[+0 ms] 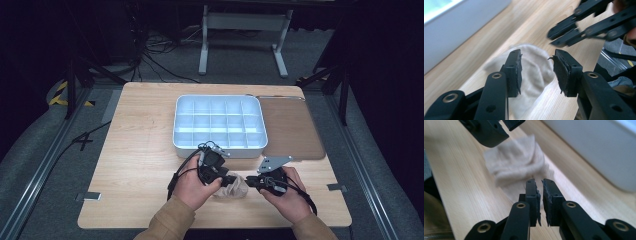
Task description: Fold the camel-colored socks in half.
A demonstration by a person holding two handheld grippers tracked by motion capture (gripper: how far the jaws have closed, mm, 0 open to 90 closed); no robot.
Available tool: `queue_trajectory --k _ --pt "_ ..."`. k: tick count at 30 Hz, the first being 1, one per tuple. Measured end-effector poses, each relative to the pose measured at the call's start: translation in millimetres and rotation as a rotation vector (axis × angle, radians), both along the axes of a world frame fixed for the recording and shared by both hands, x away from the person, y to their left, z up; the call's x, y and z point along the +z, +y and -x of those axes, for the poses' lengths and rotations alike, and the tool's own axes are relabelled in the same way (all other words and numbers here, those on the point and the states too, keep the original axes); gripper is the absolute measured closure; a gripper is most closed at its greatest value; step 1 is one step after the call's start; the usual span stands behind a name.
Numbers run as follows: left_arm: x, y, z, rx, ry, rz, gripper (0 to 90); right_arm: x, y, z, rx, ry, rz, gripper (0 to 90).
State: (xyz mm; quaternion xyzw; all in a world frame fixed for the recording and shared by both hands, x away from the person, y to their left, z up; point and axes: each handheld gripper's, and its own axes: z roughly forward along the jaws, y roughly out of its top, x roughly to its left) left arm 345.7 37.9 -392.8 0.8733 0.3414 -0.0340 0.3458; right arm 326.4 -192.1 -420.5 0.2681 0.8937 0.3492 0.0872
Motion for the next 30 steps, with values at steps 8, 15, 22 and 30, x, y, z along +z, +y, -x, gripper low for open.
queue_trajectory --k 8,15,22,30 --pt "2.5 25.6 2.6 0.063 -0.002 -0.015 60.1 15.5 22.5 7.5 0.069 -0.04 -0.054 85.6" --pt "-2.2 33.7 3.1 0.086 0.022 -0.036 61.3 -1.0 36.1 3.6 0.087 0.006 0.037 86.7" --pt "-5.9 30.2 -0.6 0.068 0.029 -0.048 61.8 -16.1 26.7 -3.6 0.053 0.051 0.068 86.3" --pt "-8.2 26.0 -1.1 0.061 0.04 -0.053 61.9 -34.3 23.8 -8.8 0.045 0.072 0.077 85.7"
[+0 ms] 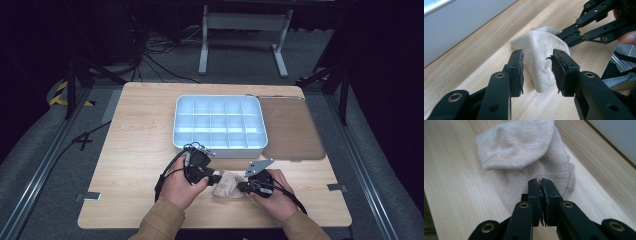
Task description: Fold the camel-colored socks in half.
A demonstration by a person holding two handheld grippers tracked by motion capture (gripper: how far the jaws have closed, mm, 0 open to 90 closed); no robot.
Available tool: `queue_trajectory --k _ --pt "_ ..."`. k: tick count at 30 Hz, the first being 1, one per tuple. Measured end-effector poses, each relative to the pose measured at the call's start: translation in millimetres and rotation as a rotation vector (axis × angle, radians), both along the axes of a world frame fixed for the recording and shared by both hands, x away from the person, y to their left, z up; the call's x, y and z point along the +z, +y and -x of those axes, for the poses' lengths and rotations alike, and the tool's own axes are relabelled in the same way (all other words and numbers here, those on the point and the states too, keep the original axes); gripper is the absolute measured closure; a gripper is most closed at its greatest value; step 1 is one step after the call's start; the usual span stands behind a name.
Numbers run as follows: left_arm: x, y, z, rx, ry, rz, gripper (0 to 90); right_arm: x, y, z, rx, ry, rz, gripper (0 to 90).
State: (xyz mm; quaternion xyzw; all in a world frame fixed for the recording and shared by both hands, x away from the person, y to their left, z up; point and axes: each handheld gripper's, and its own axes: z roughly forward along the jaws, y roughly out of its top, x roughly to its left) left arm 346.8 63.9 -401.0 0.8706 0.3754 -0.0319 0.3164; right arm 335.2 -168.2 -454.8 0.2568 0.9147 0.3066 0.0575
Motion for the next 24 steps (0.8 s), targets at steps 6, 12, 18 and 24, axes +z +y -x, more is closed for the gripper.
queue_trajectory --k 6,12,18,24 --pt "-4.1 -1.7 -0.9 -0.02 0.024 -0.014 71.6 7.3 -1.1 3.1 0.006 -0.021 -0.02 82.2" --pt "-12.2 -8.0 -0.8 -0.043 0.044 -0.05 81.0 17.8 -0.4 8.8 0.019 -0.008 -0.029 80.9" --pt "-16.7 -11.9 -0.6 -0.055 0.045 -0.082 83.2 25.3 4.4 15.7 0.02 0.03 -0.048 71.0" --pt "-23.5 -19.5 0.1 -0.083 0.043 -0.101 84.2 20.7 9.6 16.6 -0.028 0.094 -0.053 61.0"
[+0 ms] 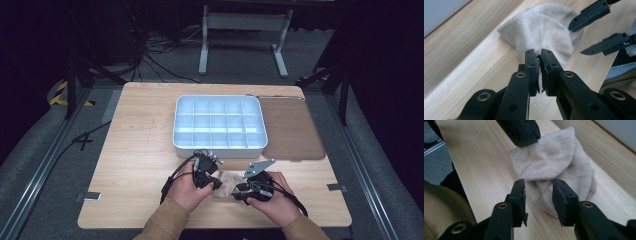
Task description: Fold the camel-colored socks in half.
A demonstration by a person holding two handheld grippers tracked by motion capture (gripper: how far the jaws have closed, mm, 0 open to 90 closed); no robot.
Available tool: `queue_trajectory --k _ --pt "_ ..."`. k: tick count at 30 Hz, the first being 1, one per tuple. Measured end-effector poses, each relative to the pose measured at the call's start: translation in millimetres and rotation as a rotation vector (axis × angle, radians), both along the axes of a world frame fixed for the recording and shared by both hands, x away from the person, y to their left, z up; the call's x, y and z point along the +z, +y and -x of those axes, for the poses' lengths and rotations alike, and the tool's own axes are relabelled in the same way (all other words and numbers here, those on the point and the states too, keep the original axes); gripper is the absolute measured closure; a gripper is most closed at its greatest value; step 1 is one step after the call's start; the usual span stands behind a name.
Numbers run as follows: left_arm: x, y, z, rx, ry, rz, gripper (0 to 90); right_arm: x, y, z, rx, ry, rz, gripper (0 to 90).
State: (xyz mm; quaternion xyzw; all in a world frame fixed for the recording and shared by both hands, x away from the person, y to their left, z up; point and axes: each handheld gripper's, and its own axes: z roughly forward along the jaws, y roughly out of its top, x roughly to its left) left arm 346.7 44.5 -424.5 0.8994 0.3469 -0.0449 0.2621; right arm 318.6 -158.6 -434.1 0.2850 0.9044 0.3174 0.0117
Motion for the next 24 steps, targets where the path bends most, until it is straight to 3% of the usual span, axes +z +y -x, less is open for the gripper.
queue_trajectory --k 3,9,13,17,19,21,24 --pt "-1.6 -2.0 0.6 0.002 0.004 0.005 84.3 -2.6 2.6 -0.3 -0.011 0.018 -0.009 59.4" --pt "-1.0 -0.1 -0.5 0.003 0.005 0.004 84.3 -7.2 2.5 -1.5 -0.06 0.044 0.037 58.3" --pt "-1.9 -1.1 0.0 0.004 0.004 0.008 83.9 -12.1 3.4 -4.3 -0.066 0.056 0.032 57.8" --pt "-1.6 -1.5 0.5 0.005 0.003 0.01 83.9 -15.1 6.5 -5.9 -0.058 0.057 0.029 68.0" --pt "-1.0 -1.4 0.9 0.007 0.006 0.008 83.6 -13.9 6.6 -6.1 -0.049 0.057 0.027 80.3" --pt "-0.2 -1.3 1.0 0.005 0.0 0.014 83.0 -12.3 5.4 -6.5 -0.043 0.055 0.011 86.6" --pt "3.0 -0.9 2.4 0.009 -0.01 0.025 82.2 -7.4 1.7 -6.6 -0.045 0.056 -0.021 89.0"
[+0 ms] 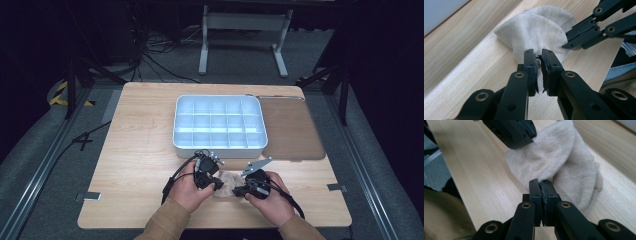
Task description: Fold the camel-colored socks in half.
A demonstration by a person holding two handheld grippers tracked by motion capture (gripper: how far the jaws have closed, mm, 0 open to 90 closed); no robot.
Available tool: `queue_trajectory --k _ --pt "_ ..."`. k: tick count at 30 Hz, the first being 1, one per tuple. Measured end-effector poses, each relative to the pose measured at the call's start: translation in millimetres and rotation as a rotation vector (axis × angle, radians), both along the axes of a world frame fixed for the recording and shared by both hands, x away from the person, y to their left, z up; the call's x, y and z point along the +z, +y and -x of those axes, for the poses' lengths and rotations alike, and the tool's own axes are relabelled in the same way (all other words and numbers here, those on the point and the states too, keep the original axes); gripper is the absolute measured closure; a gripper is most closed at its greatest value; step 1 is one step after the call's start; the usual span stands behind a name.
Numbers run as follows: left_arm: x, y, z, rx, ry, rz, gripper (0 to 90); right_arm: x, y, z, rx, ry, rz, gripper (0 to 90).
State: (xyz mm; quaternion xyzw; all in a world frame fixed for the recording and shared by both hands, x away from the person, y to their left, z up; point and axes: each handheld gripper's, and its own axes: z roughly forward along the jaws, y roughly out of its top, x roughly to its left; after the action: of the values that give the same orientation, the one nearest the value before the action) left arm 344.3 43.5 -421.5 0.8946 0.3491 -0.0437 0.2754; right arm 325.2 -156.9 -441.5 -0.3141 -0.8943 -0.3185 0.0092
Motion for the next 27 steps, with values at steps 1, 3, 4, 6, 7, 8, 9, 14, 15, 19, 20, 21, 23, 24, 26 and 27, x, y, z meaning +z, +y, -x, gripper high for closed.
queue_trajectory --k 1,3,4,6,7,8,9,14,15,19,20,21,23,24,26,27 --pt "1.5 0.2 0.3 0.0 -0.01 0.01 82.1 2.5 -1.7 -0.1 -0.003 -0.002 -0.011 89.0" --pt "2.4 0.5 0.6 -0.001 -0.014 0.012 82.1 5.7 -3.8 0.1 -0.011 -0.002 -0.02 89.1" --pt "3.4 0.7 0.8 -0.001 -0.018 0.012 82.1 7.7 -5.2 -0.1 -0.013 -0.002 -0.028 89.1" --pt "4.1 0.9 1.0 0.0 -0.023 0.012 82.1 12.3 -8.0 0.2 -0.021 0.002 -0.04 89.1" --pt "4.2 0.8 1.1 0.0 -0.025 0.011 82.1 13.8 -9.2 0.0 -0.02 -0.003 -0.046 89.1" --pt "3.8 0.3 1.0 -0.002 -0.036 0.018 82.1 15.2 -10.2 -0.2 -0.019 -0.004 -0.05 89.1" --pt "3.9 0.2 1.2 -0.002 -0.037 0.018 81.9 17.1 -11.5 -0.2 -0.025 -0.005 -0.049 89.1" --pt "2.8 -2.8 1.5 -0.004 -0.052 0.018 81.9 22.1 -16.6 -0.2 -0.033 0.003 -0.056 89.2" --pt "1.1 -4.6 1.1 -0.011 -0.058 0.021 81.9 22.9 -17.9 -0.4 -0.034 0.001 -0.051 89.2" --pt "-4.0 -12.3 1.6 -0.041 -0.072 0.011 81.8 23.3 -22.7 -0.8 -0.041 0.018 -0.032 89.2" --pt "-5.9 -15.7 1.6 -0.058 -0.08 0.008 81.8 22.6 -24.1 -1.2 -0.046 0.021 -0.025 89.2" --pt "-7.4 -18.1 2.0 -0.064 -0.081 0.007 81.5 21.7 -25.6 -1.6 -0.057 0.028 -0.018 89.1" --pt "-12.4 -24.8 2.5 -0.086 -0.082 -0.007 81.3 19.7 -27.9 -2.9 -0.068 0.036 -0.011 89.1" --pt "-15.6 -28.4 2.2 -0.098 -0.083 -0.019 81.1 18.3 -29.3 -3.8 -0.075 0.036 -0.002 89.1" --pt "-19.7 -32.5 1.6 -0.112 -0.084 -0.034 81.0 15.5 -32.1 -5.2 -0.091 0.035 0.017 89.1" --pt "-21.8 -34.4 1.3 -0.112 -0.085 -0.037 81.0 14.7 -33.2 -5.8 -0.095 0.034 0.019 89.1"
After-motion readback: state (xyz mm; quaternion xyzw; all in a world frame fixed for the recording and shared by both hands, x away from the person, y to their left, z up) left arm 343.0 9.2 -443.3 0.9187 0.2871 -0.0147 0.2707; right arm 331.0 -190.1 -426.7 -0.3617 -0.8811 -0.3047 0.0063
